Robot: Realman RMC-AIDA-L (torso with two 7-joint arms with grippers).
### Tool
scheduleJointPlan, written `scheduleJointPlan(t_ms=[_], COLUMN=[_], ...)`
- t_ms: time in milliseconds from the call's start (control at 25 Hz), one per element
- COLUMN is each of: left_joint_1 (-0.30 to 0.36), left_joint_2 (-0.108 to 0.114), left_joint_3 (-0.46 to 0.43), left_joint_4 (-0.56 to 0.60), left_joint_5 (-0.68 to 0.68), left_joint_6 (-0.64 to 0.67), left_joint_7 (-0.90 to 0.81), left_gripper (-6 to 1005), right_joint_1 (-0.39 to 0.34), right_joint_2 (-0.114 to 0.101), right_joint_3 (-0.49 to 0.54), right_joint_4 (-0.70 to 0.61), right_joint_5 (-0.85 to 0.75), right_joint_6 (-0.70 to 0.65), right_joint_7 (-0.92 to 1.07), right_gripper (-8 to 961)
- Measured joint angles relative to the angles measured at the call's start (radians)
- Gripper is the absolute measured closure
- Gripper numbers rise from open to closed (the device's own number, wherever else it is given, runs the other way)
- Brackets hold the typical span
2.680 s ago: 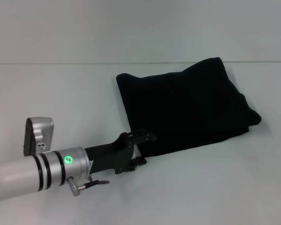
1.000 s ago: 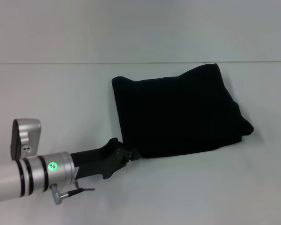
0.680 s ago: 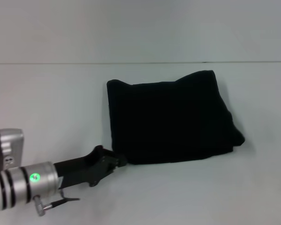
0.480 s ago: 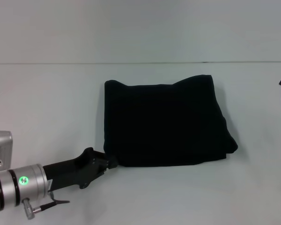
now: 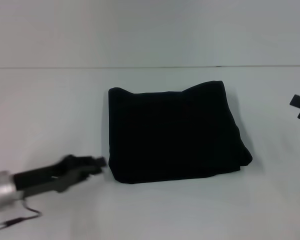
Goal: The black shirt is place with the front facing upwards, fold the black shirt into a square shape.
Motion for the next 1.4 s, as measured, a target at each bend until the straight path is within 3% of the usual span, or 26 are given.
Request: scheduleJointPlan(t_ms=[80,200,400,600,800,1040,1400], left_joint_1=[0.018,0.017,-0.059,-0.142,-0.190,-0.208,-0.222], left_joint_2=[0.013,0.023,0.035,0.019,0.010,0.008,0.005], left_joint_3=[-0.072,-0.126,-0.047,0.049,0.159,0.236,0.231], left_joint_4=[0.029,0.070,0.078,0.073,0.086,0.105,0.119], left_joint_5=[-0.005,-0.015,0.006,0.006,0.006,0.006,0.000], left_joint_6=[0.085,0.188,0.143,0.017,-0.055,-0.083,-0.094], left_joint_7=[0.079,0.292,0.554,0.737,0.769,0.772,0.765], left_gripper=[885,675,552,430,233,61,65], right_joint_1=[0.000,-0.001,0.019,0.082,0.117,0.118,0.112], right_joint_2=[-0.002,0.001,0.011,0.070,0.119,0.122,0.122], right_joint_3=[-0.001,-0.009,-0.142,-0.244,-0.264,-0.285,-0.284], right_joint_4=[-0.010,-0.047,-0.103,-0.143,-0.179,-0.183,-0.177], right_joint_5=[-0.012,-0.023,-0.029,-0.103,-0.157,-0.163,-0.162], right_joint_6=[-0.013,-0.047,-0.069,-0.027,-0.025,-0.029,-0.022], right_joint_7=[-0.068,-0.204,-0.444,-0.573,-0.627,-0.630,-0.637], right_gripper=[69,69,69,69,69,69,69])
